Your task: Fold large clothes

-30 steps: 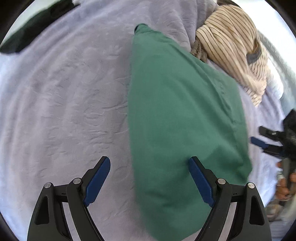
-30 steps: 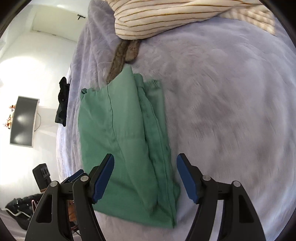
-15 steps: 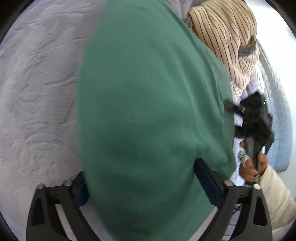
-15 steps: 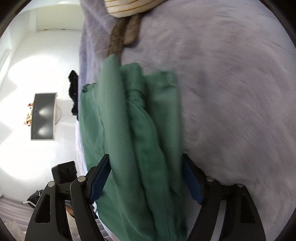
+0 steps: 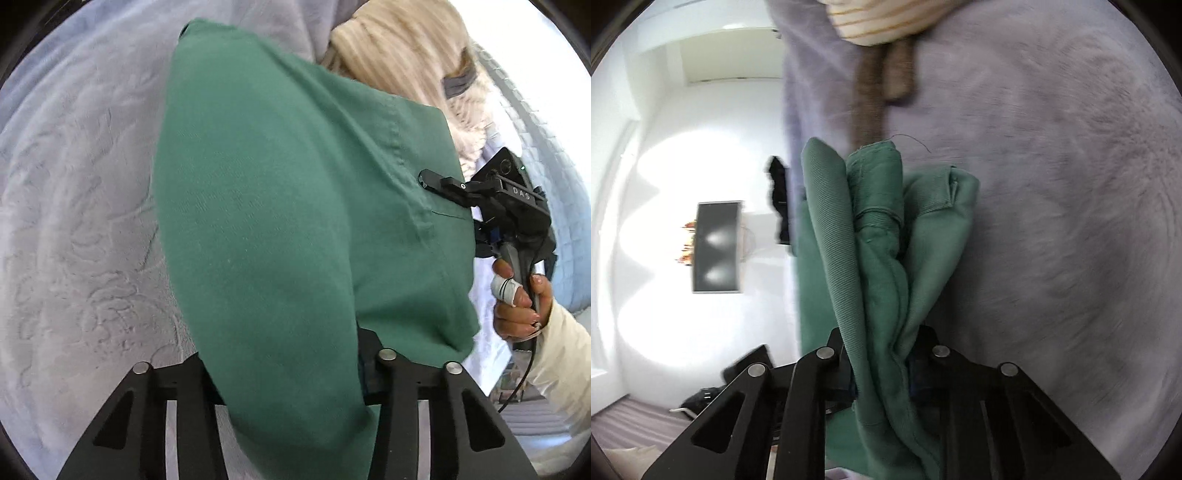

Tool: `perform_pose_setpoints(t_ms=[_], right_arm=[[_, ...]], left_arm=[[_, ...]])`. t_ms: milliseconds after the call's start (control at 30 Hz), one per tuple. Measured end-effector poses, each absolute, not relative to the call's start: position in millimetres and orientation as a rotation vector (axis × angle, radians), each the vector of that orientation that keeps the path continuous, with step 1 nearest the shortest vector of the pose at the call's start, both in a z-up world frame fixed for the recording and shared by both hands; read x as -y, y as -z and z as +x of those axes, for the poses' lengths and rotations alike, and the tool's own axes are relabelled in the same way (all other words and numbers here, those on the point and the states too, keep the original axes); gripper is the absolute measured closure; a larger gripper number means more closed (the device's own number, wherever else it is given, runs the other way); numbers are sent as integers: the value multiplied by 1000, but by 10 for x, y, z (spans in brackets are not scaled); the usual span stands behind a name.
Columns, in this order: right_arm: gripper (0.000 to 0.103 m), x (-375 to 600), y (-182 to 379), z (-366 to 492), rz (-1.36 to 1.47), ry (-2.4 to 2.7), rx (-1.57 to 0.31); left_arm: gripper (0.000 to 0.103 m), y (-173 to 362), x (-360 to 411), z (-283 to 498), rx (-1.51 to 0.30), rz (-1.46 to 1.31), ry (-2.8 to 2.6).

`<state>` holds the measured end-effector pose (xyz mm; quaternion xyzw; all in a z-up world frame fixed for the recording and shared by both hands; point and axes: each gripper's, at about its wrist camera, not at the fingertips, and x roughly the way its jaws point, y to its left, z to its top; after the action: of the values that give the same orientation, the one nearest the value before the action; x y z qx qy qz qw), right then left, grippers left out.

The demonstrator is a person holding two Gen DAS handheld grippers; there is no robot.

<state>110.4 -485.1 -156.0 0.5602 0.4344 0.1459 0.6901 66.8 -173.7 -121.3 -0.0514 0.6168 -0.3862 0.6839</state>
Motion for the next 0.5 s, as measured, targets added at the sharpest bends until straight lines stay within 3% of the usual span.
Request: perform_pose_setpoints(t_ms=[300, 500], right_arm=[[83, 4391, 1005, 857, 1246, -397, -910], [83, 3620, 965, 735, 1261, -421, -919]], left_arm=[[58, 745, 1048, 409, -1338, -142, 918], [58, 699, 392, 171, -1371, -87, 899]])
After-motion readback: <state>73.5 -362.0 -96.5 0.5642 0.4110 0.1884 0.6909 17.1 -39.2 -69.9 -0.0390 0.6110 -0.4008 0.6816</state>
